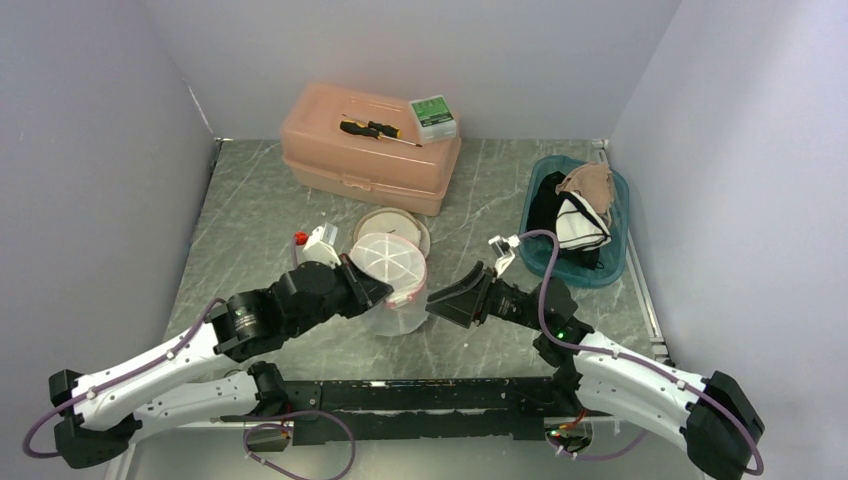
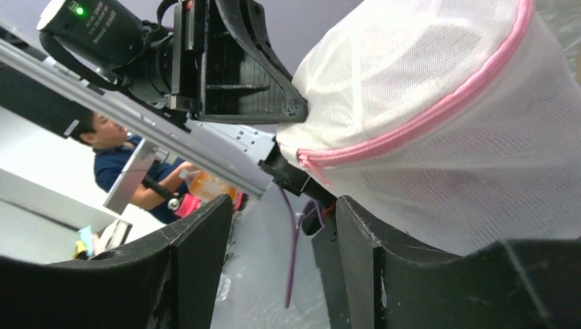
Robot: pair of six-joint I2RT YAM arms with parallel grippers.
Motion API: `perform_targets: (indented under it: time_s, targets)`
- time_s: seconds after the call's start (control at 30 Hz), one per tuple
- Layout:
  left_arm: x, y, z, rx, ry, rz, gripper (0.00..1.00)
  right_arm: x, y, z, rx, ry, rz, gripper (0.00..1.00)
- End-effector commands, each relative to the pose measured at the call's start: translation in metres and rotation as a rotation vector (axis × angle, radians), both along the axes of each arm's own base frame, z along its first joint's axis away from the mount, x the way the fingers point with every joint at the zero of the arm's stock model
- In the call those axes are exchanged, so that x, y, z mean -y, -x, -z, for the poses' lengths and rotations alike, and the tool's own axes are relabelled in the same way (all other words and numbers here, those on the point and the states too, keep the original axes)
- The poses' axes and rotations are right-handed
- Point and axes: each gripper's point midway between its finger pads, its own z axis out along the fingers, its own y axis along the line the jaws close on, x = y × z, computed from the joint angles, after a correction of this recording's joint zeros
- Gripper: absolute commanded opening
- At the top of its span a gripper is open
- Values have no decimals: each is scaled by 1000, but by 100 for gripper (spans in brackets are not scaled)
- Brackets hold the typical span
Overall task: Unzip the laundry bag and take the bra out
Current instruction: Unzip the laundry bag at the center of the board.
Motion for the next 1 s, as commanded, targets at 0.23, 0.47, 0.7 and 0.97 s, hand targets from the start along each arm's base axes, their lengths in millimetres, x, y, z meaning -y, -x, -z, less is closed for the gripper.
perform_targets:
  time_s: [0.23, 0.47, 0.7, 0.97]
  targets:
    - [6, 0, -51, 66, 113, 22, 3, -13, 9, -39, 56, -73, -117, 56]
    - [14, 0, -55, 65, 128, 45, 3, -18, 0, -34, 33, -47, -93, 53]
    - [16, 0, -56, 68, 133, 47, 3, -20, -4, -30, 23, -30, -83, 56]
    - [17, -1, -60, 77, 135, 51, 3, -24, 3, -33, 29, -44, -139, 45]
